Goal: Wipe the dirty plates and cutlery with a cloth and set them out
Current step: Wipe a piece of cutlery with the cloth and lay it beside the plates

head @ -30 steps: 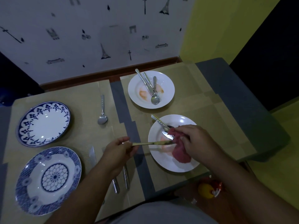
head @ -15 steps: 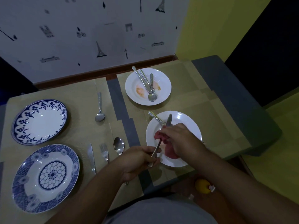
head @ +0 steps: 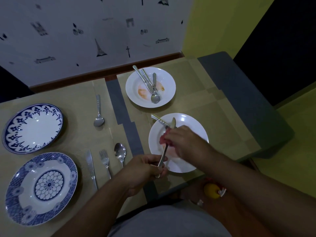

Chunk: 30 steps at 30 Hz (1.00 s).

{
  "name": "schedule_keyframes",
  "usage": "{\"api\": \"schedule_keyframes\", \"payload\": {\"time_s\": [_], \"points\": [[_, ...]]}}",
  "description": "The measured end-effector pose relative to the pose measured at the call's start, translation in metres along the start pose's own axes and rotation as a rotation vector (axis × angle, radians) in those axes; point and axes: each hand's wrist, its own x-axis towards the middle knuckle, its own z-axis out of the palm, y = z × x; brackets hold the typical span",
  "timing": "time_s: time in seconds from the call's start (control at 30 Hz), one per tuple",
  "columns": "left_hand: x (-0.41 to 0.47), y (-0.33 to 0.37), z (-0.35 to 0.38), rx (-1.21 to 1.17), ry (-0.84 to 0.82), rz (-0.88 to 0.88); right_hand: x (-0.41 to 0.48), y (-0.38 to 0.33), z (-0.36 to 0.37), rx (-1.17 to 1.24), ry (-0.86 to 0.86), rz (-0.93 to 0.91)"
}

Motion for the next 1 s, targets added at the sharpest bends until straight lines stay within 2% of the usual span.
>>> {"api": "schedule_keyframes", "payload": {"time_s": [0.07, 0.2, 0.4, 0.57, 0.7, 1.0], "points": [[0.0, -0.002, -0.001, 0.032, -0.014, 0.0, -0.003, -0.002, 0.002, -0.011, -0.012, 0.004], [0.001, -0.007, -0.007, 0.034, -0.027, -0.014, 0.022, 0.022, -0.019, 0.008, 0.138, 0.078], [0.002, 0.003, -0.005, 0.161, -0.059, -0.067, 0.026, 0.031, -0.019, -0.072, 0.1, 0.095], [0.01, 0.006, 0.009, 0.217, 0.085, -0.114, 0.027, 0.029, -0.02, -0.007, 0.079, 0.086], [0.014, 0.005, 0.009, 0.312, 0.176, -0.019, 0.026, 0.016, -0.024, -0.039, 0.092, 0.002], [0.016, 0.01, 0.007, 0.032, 0.226, -0.02, 0.011, 0.006, 0.0, -0.046, -0.039, -0.032]]}}
